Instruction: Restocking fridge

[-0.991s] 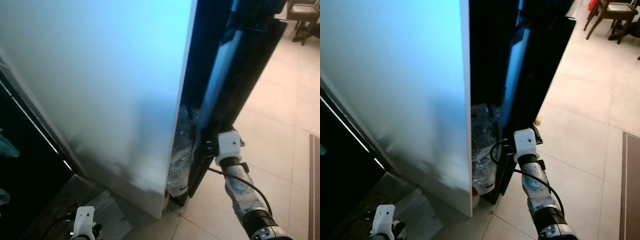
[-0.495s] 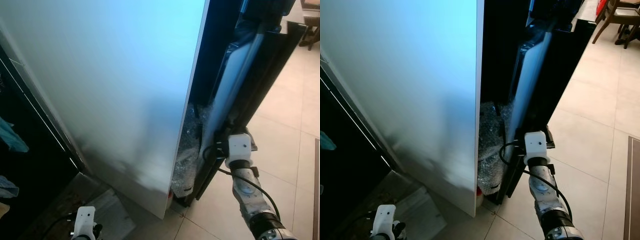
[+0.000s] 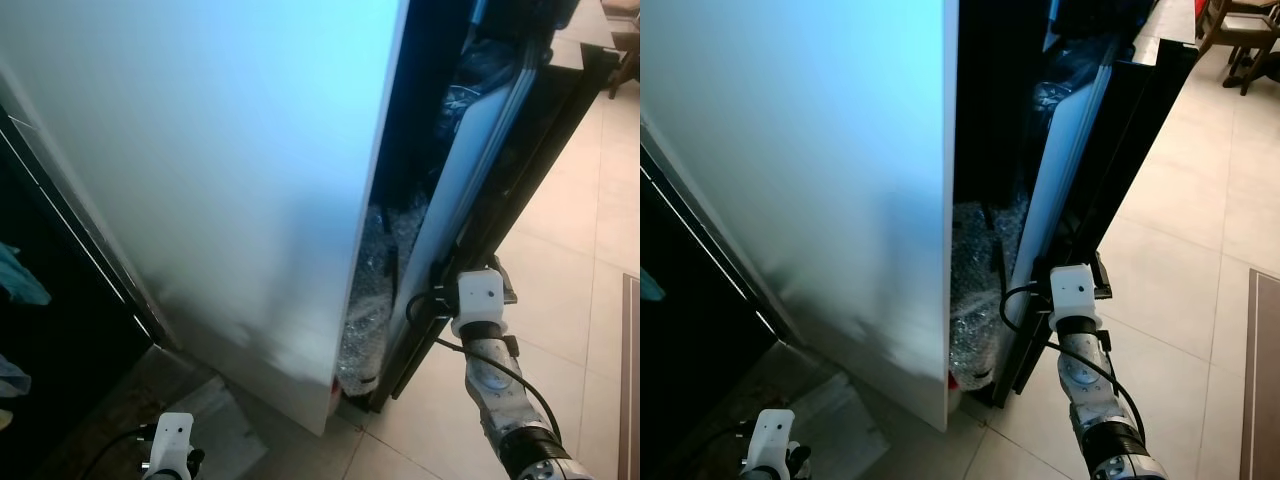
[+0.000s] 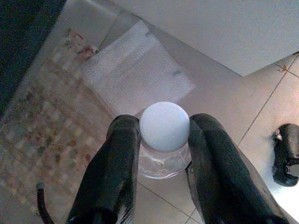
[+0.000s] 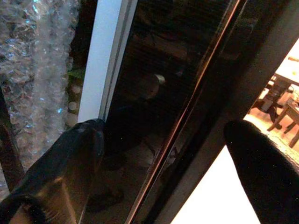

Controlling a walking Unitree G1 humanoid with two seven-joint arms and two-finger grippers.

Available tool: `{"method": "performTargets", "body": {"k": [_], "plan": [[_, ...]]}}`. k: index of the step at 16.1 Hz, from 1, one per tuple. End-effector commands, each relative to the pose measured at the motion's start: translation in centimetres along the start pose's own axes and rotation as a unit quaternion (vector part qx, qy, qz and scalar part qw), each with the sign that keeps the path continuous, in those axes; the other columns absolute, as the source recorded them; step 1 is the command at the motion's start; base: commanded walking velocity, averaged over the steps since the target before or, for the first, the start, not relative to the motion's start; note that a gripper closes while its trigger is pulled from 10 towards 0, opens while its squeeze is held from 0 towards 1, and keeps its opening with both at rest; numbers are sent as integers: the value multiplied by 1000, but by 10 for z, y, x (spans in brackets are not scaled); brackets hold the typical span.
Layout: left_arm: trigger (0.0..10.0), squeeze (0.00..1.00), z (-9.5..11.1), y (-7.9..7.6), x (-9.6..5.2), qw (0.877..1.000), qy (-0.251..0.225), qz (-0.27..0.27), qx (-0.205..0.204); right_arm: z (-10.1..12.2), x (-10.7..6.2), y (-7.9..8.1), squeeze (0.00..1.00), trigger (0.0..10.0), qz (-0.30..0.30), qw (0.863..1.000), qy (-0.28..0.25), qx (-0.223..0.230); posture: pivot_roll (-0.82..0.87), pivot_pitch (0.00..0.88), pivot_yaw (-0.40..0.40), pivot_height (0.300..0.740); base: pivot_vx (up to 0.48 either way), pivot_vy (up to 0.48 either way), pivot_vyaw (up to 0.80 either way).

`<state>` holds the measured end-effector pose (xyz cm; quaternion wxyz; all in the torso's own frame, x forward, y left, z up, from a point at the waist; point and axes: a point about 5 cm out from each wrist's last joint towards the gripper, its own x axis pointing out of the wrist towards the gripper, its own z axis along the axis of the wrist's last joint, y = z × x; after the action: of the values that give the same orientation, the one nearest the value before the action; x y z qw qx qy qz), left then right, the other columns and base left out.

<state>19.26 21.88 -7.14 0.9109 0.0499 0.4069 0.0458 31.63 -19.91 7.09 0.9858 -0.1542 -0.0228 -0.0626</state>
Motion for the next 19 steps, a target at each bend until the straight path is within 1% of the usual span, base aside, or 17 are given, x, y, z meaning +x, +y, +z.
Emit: {"method": "performTargets", "body": {"k": [1, 8, 14, 19], "plan": [[10000, 0, -3, 1, -1, 1000, 6, 4, 4, -15, -4, -21, 0, 10000, -56, 997, 47, -2, -91, 66, 4, 740, 0, -270, 0], [10000, 0, -4, 1, -1, 1000, 9, 8, 6, -17, -5, -21, 0, 10000, -59, 997, 51, -4, -89, 67, 4, 740, 0, -322, 0], [10000, 0, -5, 5, -1, 1000, 13, 11, 8, -18, -6, -21, 0, 10000, -62, 997, 54, -6, -89, 67, 4, 740, 0, -326, 0], [10000, 0, -6, 6, -2, 1000, 15, 12, 9, -19, -6, -21, 0, 10000, -65, 996, 58, -7, -88, 70, 6, 740, 0, -326, 0]]}}
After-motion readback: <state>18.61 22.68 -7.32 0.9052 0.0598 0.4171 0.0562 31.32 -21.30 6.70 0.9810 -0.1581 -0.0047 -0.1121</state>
